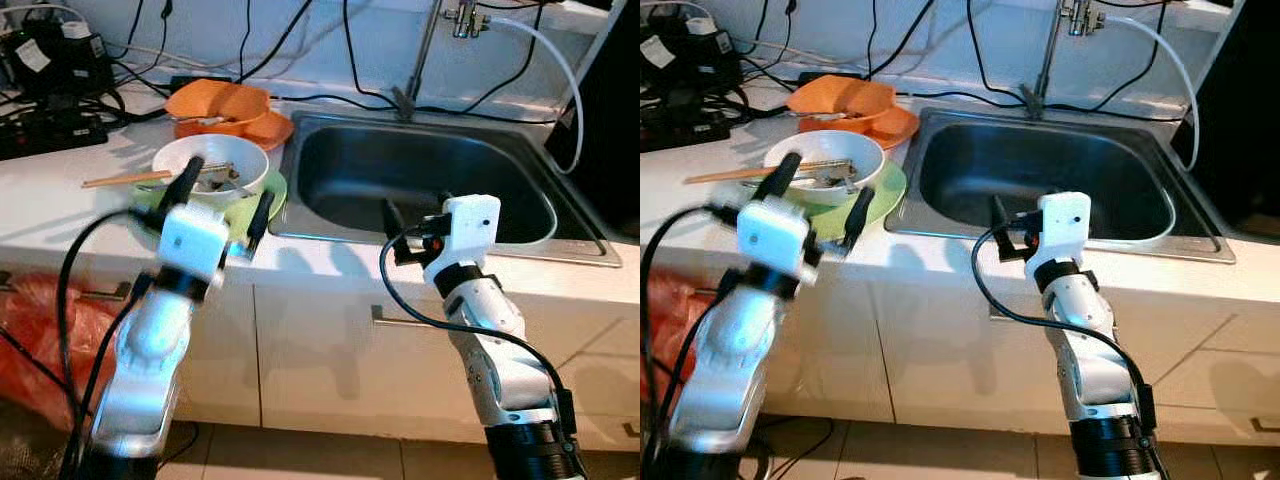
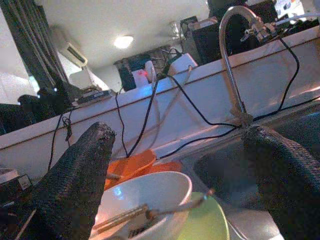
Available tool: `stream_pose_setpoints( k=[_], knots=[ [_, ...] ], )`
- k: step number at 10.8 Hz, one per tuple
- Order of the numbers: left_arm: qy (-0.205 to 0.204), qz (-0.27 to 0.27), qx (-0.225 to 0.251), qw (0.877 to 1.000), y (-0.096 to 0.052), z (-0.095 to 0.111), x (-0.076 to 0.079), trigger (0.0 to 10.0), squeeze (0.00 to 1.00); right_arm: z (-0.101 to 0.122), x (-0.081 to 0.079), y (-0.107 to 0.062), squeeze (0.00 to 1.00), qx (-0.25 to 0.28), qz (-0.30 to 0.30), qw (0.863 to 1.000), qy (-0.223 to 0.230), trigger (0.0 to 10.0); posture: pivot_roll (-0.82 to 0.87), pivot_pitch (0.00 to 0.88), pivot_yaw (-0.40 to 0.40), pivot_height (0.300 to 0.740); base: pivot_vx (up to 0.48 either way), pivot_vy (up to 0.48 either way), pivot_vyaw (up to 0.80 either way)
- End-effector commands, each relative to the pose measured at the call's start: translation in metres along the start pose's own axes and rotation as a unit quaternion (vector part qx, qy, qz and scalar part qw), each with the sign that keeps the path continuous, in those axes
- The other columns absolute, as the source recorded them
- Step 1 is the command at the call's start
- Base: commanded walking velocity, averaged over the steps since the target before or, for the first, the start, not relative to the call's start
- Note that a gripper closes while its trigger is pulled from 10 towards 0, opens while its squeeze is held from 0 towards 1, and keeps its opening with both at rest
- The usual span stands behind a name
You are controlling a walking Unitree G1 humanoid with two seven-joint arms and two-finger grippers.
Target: Kitchen organization
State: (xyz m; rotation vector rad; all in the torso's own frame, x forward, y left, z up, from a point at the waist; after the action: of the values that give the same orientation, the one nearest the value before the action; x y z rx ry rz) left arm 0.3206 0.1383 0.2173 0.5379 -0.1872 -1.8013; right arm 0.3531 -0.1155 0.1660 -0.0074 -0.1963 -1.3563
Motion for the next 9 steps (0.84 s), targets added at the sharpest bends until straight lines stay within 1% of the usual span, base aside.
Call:
stream_pose_setpoints(
  k=[1,3,4,5,6,7,9],
  knots=[
    [0.001,-0.011,-0.001,1.000,0.002,-0.002,0.004,10.0,0.00,0.004,-0.001,0.000,0.00,0.004,0.004,1.000,0.002,10.0,0.09,0.000,-0.063,0.740,0.000,0.000,0.00],
    [0.006,-0.013,-0.006,1.000,0.007,-0.008,0.002,10.0,0.00,0.002,-0.007,-0.002,0.00,-0.001,0.025,1.000,0.011,10.0,0.08,0.000,-0.058,0.740,0.000,0.000,0.00],
    [0.008,-0.010,-0.012,1.000,0.011,-0.014,-0.001,10.0,0.00,-0.002,-0.015,-0.005,0.00,-0.014,0.054,0.998,0.019,10.0,0.08,0.003,-0.058,0.740,0.000,0.000,0.00],
    [0.010,-0.016,-0.014,1.000,0.015,-0.018,0.002,10.0,0.00,-0.007,-0.023,-0.008,0.00,-0.030,0.080,0.996,0.025,10.0,0.07,0.012,-0.055,0.740,0.000,0.000,0.00],
    [0.009,-0.019,-0.016,1.000,0.016,-0.019,0.003,10.0,0.00,-0.007,-0.027,-0.010,0.00,-0.033,0.093,0.995,0.033,10.0,0.06,0.024,-0.051,0.740,0.000,0.000,0.00],
    [0.006,-0.028,-0.018,0.999,0.017,-0.022,0.006,10.0,0.00,-0.007,-0.034,-0.020,0.00,-0.037,0.125,0.990,0.046,10.0,0.06,0.037,-0.050,0.740,0.000,0.000,0.00],
    [0.004,-0.034,-0.012,0.999,0.018,-0.021,0.007,10.0,0.00,0.002,-0.035,-0.029,0.00,-0.020,0.152,0.986,0.071,10.0,0.05,0.055,-0.047,0.740,0.000,0.000,0.00]
  ],
)
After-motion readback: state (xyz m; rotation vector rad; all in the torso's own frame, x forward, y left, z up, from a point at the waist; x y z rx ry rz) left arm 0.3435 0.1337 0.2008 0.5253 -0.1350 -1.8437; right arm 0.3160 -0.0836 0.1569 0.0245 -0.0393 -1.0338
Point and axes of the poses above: a point about 5 cm out from each wrist's last joint towards the gripper, its own y axis pointing out of the wrist towards the gripper, its own z axis along the axis of the wrist's last joint, x = y × z, the point moved 5 cm from there along y, pointing out of the wrist towards the gripper, and after that the axes turned 9 degrees about -y, right-handed, at the moved point
